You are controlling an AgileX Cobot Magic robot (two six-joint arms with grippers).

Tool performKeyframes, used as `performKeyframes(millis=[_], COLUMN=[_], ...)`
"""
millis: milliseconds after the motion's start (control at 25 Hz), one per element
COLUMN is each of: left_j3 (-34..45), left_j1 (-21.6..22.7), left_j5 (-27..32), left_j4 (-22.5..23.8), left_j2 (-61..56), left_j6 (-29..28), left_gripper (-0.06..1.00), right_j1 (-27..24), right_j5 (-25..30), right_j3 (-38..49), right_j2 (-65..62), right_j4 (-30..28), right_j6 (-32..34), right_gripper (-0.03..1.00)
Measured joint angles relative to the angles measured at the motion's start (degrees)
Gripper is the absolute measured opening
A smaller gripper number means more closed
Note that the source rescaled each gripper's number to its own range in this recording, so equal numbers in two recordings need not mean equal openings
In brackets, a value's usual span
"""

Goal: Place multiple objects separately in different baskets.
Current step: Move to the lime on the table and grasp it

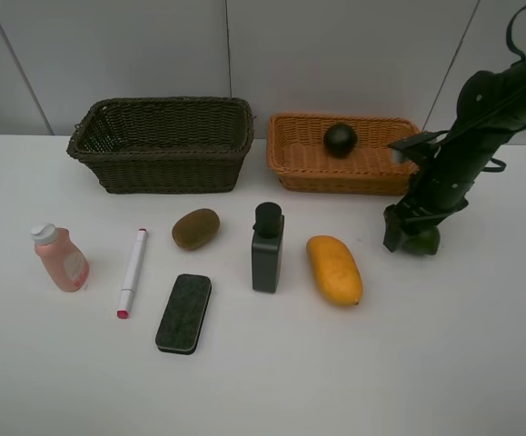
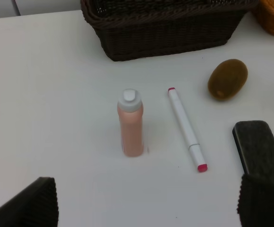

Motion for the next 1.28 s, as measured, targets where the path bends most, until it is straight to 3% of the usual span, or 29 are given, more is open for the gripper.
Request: performKeyframes(millis=[120, 200, 1280], left_j3=[0.0, 0.0, 0.0], left_j1=[0.0, 0.0, 0.0], left_j5=[0.0, 0.0, 0.0], left_j4=[0.0, 0.0, 0.0], left_j2=[0.0, 0.0, 0.0], left_j6=[0.0, 0.0, 0.0], left_gripper=[1.0, 1.0, 1.0], right_j1=[0.0, 0.0, 0.0], right_j5=[-0.2, -0.2, 0.3], right_j3=[0.0, 0.0, 0.0], right_j2=[0.0, 0.0, 0.0], right_j4=[-0.5, -0.5, 0.2], right_j6=[1.4, 1.7, 1.9], right_gripper=[0.72, 0.45, 0.45])
